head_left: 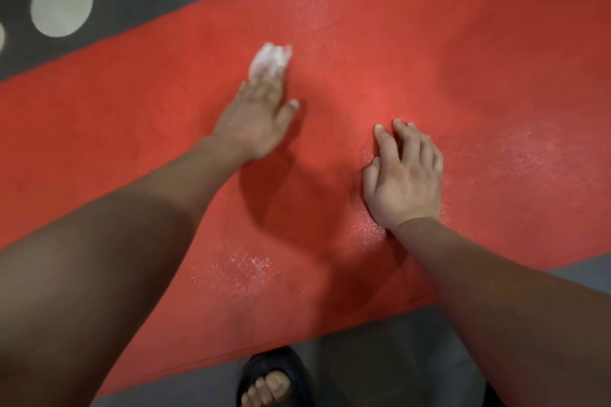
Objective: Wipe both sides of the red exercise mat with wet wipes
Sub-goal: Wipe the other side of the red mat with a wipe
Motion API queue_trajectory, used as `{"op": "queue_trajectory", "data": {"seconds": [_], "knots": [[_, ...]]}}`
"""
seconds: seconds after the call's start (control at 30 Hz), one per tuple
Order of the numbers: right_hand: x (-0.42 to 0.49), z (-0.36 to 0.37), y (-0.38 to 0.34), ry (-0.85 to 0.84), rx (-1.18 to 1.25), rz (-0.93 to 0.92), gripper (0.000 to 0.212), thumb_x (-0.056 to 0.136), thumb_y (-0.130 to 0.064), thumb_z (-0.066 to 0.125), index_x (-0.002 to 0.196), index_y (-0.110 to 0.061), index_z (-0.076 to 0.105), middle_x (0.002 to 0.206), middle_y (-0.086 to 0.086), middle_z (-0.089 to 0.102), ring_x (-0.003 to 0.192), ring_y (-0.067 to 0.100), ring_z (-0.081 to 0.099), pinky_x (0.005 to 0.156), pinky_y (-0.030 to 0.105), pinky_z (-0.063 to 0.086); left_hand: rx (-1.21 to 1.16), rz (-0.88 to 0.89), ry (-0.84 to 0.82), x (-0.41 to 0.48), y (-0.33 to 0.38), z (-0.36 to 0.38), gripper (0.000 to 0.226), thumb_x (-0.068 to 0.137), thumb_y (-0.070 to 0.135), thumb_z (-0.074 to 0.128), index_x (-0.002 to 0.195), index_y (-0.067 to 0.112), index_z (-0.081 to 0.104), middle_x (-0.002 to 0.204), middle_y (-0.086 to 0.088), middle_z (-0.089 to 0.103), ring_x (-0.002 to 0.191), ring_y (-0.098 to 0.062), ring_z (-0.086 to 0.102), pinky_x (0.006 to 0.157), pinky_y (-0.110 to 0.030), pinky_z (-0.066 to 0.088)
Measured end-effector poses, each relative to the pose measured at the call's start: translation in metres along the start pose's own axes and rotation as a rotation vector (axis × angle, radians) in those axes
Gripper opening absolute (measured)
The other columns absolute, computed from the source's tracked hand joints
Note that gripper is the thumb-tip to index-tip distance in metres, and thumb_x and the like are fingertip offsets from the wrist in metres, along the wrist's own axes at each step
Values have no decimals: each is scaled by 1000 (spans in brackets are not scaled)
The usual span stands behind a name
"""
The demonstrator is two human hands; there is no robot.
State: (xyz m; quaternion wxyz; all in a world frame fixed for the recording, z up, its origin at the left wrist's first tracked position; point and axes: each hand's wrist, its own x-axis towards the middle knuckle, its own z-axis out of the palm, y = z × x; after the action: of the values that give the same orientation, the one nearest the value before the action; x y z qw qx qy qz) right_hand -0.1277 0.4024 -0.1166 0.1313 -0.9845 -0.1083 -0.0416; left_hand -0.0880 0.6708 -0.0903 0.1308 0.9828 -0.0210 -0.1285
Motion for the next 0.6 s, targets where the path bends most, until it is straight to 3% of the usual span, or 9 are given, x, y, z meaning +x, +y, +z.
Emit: {"op": "queue_trajectory", "data": {"seconds": [0.07,0.1,0.3,0.37,0.47,0.53,0.6], "knots": [[-1,0,0,1,3,2,52,90,-30,47,141,-20,52,146,10,46,141,30,35,117,45,22,-2,-279,-63,1,-19,-8,75,105,52,24,162,13,-4,170,-9,-7,156,-22,-12,127,-48,1],[-1,0,0,0,4,0,52,90,-30,47,141,-19,51,146,10,46,140,31,35,117,45,22,16,-324,-94,1,-19,-8,75,106,52,24,162,9,-2,170,-12,-6,156,-25,-12,127,-47,-1],[-2,0,1,1,-13,-4,53,89,-31,47,141,-20,50,146,10,45,140,31,35,117,46,23,16,179,-242,-53,61,25,89,93,65,8,162,10,-3,169,-12,-10,156,-26,-14,127,-42,-4],[-2,0,1,0,-12,-13,53,89,-31,47,141,-20,51,146,9,46,140,31,36,116,46,24,46,201,-242,-74,59,31,86,95,64,8,162,11,-3,170,-11,-6,156,-24,-12,128,-40,0],[-3,1,2,11,-8,-19,53,89,-31,46,140,-20,51,145,10,47,139,31,37,116,46,25,8,-92,-115,-81,21,26,83,98,59,15,162,8,0,170,-13,1,157,-28,-6,127,-45,7],[-3,1,1,13,-9,-20,52,89,-31,46,140,-20,51,145,10,47,139,31,37,116,45,24,50,-273,-122,-82,3,22,81,102,55,20,161,5,-2,169,-18,0,156,-29,-8,127,-46,5],[-2,1,1,6,-16,-21,52,89,-31,46,140,-20,51,145,10,46,139,31,36,116,45,24,68,-298,-132,-82,14,25,84,101,58,19,160,2,-2,168,-22,-1,156,-33,-10,127,-47,1]]}}
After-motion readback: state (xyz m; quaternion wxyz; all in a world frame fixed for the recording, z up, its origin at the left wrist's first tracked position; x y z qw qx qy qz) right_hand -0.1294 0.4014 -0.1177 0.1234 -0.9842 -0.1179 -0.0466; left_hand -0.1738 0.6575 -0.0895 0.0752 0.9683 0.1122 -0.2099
